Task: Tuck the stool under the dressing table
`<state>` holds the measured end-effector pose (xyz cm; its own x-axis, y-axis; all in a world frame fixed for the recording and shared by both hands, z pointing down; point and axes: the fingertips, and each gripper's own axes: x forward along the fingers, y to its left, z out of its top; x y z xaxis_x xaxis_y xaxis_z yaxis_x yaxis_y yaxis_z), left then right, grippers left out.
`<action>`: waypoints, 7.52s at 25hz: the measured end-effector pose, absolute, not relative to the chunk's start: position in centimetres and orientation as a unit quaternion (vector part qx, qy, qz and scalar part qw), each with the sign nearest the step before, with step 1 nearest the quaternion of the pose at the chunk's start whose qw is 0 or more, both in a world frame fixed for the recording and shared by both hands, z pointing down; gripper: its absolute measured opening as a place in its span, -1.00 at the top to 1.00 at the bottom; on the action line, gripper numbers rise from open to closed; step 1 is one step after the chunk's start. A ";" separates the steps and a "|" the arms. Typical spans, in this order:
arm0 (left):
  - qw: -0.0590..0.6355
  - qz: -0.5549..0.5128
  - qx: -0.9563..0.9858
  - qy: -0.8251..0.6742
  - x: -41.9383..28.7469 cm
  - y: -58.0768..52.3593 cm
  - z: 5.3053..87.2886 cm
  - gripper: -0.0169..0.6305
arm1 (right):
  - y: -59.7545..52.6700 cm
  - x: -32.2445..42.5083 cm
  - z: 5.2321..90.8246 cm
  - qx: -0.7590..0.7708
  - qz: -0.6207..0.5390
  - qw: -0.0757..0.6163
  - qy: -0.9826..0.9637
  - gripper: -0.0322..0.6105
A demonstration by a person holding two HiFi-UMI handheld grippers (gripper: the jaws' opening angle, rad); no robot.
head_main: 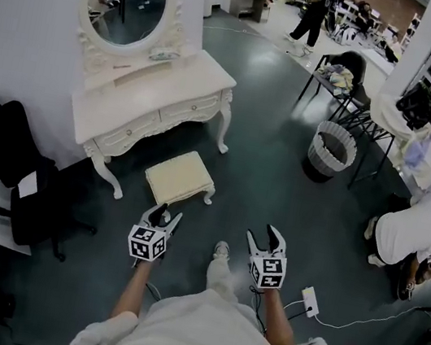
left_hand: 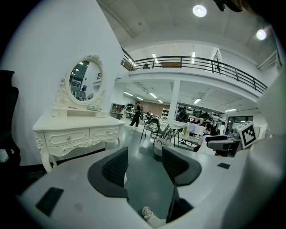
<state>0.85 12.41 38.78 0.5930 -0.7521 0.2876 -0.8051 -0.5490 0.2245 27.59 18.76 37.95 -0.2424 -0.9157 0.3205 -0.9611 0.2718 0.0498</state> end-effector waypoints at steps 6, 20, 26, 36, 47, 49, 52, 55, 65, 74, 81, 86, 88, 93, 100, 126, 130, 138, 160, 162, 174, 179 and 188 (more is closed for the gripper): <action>0.167 0.082 0.874 -0.449 2.2 7.9 38.5 0.23 | 14.0 28.2 38.0 0.588 0.078 0.143 -0.792 0.14; 0.168 0.087 0.868 -0.458 6.9 -5.7 36.9 0.23 | -0.6 33.1 36.2 0.578 0.076 0.142 -0.800 0.13; 0.164 0.084 0.867 -0.462 8.7 -11.0 36.4 0.23 | -6.3 34.8 35.9 0.571 0.070 0.144 -0.805 0.14; 0.164 0.087 0.864 -0.467 10.5 -16.3 36.4 0.23 | -12.3 36.6 35.7 0.564 0.067 0.144 -0.811 0.14; 0.185 0.086 0.847 -0.491 7.0 -16.6 37.9 0.23 | -14.4 34.4 36.9 0.549 0.079 0.155 -0.818 0.14; 0.189 0.086 0.843 -0.497 5.8 -16.7 38.3 0.23 | -14.9 33.4 37.0 0.544 0.077 0.158 -0.821 0.14; 0.196 0.085 0.837 -0.503 4.2 -17.2 38.5 0.23 | -15.5 31.9 36.8 0.539 0.076 0.162 -0.823 0.14; 0.193 0.079 0.836 -0.507 2.8 -18.1 37.8 0.23 | -16.4 30.5 36.3 0.535 0.073 0.164 -0.826 0.14; 0.198 0.060 0.797 -0.568 -7.4 -18.5 37.5 0.23 | -21.6 20.3 35.6 0.473 0.057 0.171 -0.862 0.14; 0.202 0.043 0.747 -0.632 -16.5 -16.5 38.0 0.23 | -24.0 9.3 35.5 0.391 0.032 0.173 -0.904 0.14; 0.205 0.039 0.719 -0.663 -19.4 -14.4 38.3 0.23 | -24.0 5.4 36.2 0.349 0.031 0.175 -0.920 0.14; 0.213 0.040 0.697 -0.684 -20.0 -13.0 38.8 0.23 | -24.6 4.8 37.1 0.333 0.039 0.178 -0.925 0.14; 0.219 0.040 0.686 -0.693 -19.8 -12.6 39.2 0.23 | -25.3 5.3 37.3 0.332 0.044 0.177 -0.926 0.14; 0.234 0.037 0.663 -0.710 -18.3 -12.4 40.3 0.23 | -27.0 7.0 38.3 0.316 0.048 0.188 -0.929 0.14; 0.255 0.041 0.650 -0.715 -15.8 -12.5 42.8 0.23 | -27.6 9.2 41.5 0.299 0.064 0.210 -0.929 0.14; 0.327 0.078 0.649 -0.682 -14.7 -11.5 58.7 0.23 | -25.0 11.1 58.5 0.296 0.129 0.287 -0.902 0.14; 0.338 0.084 0.649 -0.676 -14.4 -11.4 61.9 0.23 | -24.8 11.5 61.8 0.300 0.140 0.296 -0.896 0.13; 0.358 0.089 0.648 -0.666 -13.0 -10.6 67.7 0.23 | -23.8 12.5 68.0 0.296 0.153 0.316 -0.888 0.06; 0.392 0.136 0.637 -0.650 -11.5 -7.7 85.0 0.23 | -20.0 15.3 84.4 0.289 0.198 0.364 -0.863 0.00; 0.394 0.142 0.636 -0.648 -11.3 -7.4 86.1 0.23 | -19.5 15.6 85.7 0.287 0.203 0.372 -0.859 0.00; 0.381 0.191 0.639 -0.640 -11.5 -7.3 91.8 0.18 | -20.4 15.4 91.0 0.291 0.200 0.381 -0.854 -0.06; 0.384 0.186 0.645 -0.634 -11.5 -7.7 92.6 0.14 | -20.6 15.3 91.8 0.290 0.194 0.386 -0.854 -0.06; 0.380 0.183 0.673 -0.607 -11.3 -8.2 92.8 0.13 | -21.0 15.0 92.3 0.285 0.178 0.393 -0.856 -0.06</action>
<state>-11.35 -8.22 92.76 0.1954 -0.6790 0.7076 -0.9568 0.0263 0.2895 14.96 -21.05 92.33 -0.5290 -0.3477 0.7741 -0.6281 0.7738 -0.0816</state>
